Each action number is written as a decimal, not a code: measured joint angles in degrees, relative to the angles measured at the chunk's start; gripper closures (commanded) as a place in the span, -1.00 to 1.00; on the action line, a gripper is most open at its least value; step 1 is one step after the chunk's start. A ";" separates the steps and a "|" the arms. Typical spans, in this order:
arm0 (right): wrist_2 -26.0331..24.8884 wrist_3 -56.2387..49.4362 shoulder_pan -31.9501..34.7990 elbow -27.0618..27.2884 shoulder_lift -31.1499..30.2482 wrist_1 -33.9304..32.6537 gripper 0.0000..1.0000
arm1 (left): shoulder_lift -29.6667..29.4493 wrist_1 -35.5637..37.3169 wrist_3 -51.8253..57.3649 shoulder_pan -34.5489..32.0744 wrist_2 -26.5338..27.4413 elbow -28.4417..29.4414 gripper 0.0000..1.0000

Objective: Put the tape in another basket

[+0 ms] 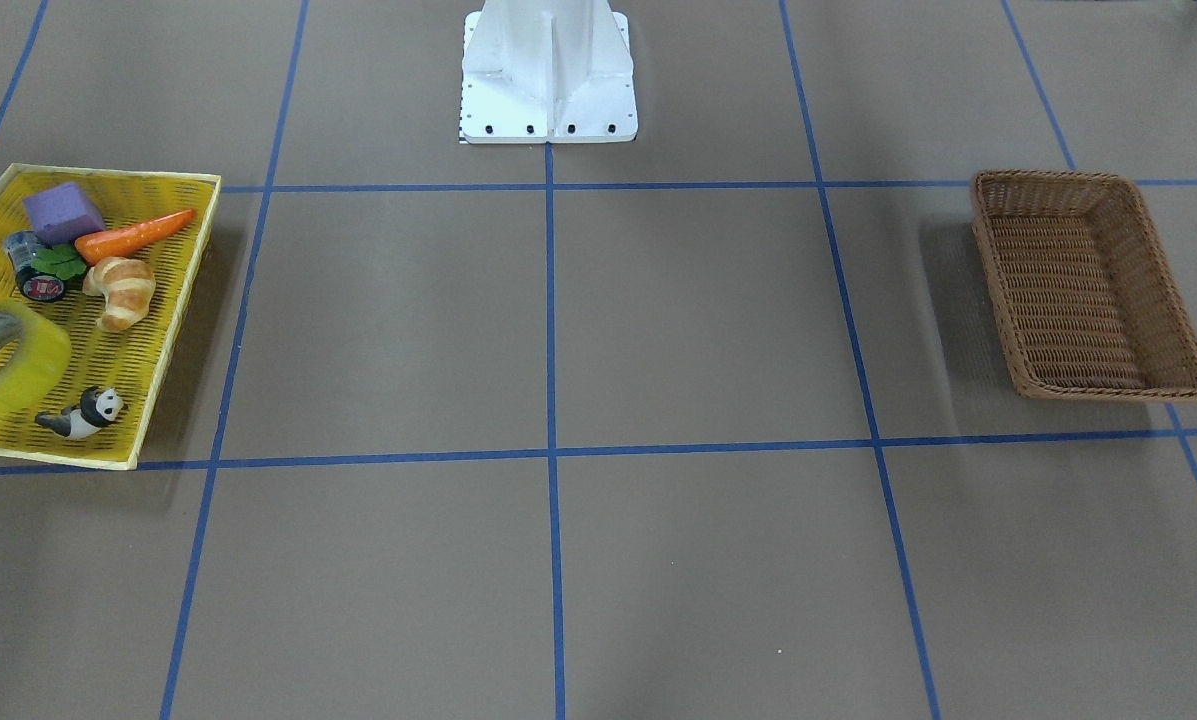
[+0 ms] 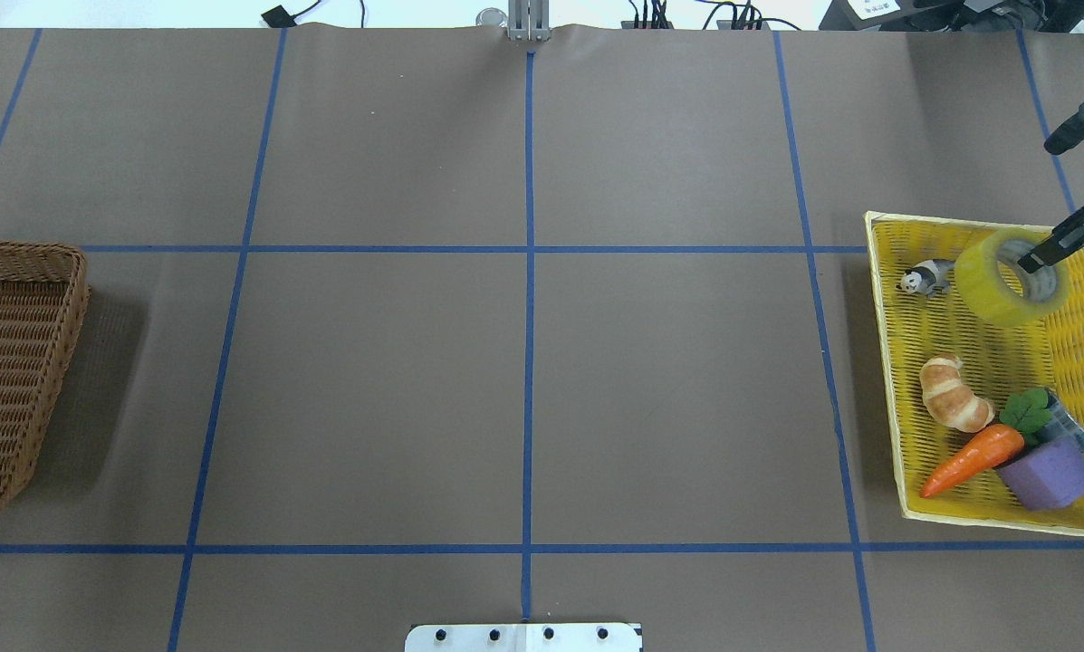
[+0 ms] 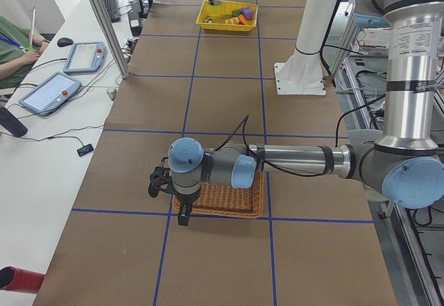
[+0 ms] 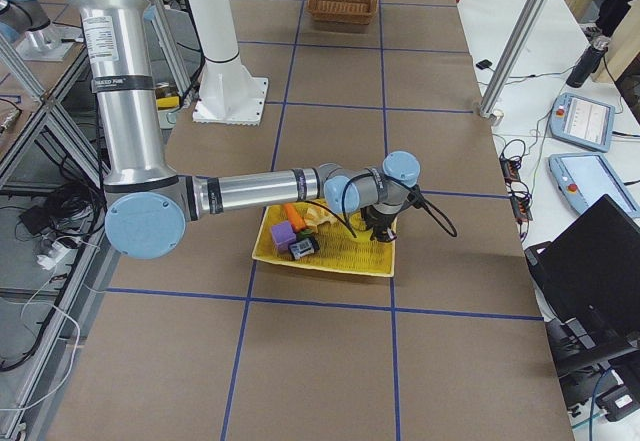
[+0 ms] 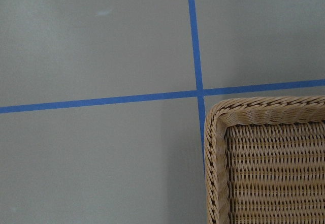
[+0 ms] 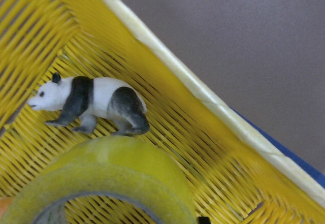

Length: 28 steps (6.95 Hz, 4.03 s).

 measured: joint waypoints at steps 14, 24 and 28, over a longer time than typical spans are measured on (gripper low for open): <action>-9.17 108.22 -25.31 9.27 15.47 64.97 1.00 | -19.95 -83.85 -125.92 28.76 3.07 5.13 -0.95; -11.71 111.86 -34.50 11.74 21.48 66.69 1.00 | -27.75 -102.56 -145.13 54.96 30.88 -2.82 -0.83; -11.98 111.84 -34.83 11.67 21.59 66.69 1.00 | -29.36 -100.91 -144.98 56.94 31.04 -2.88 -0.55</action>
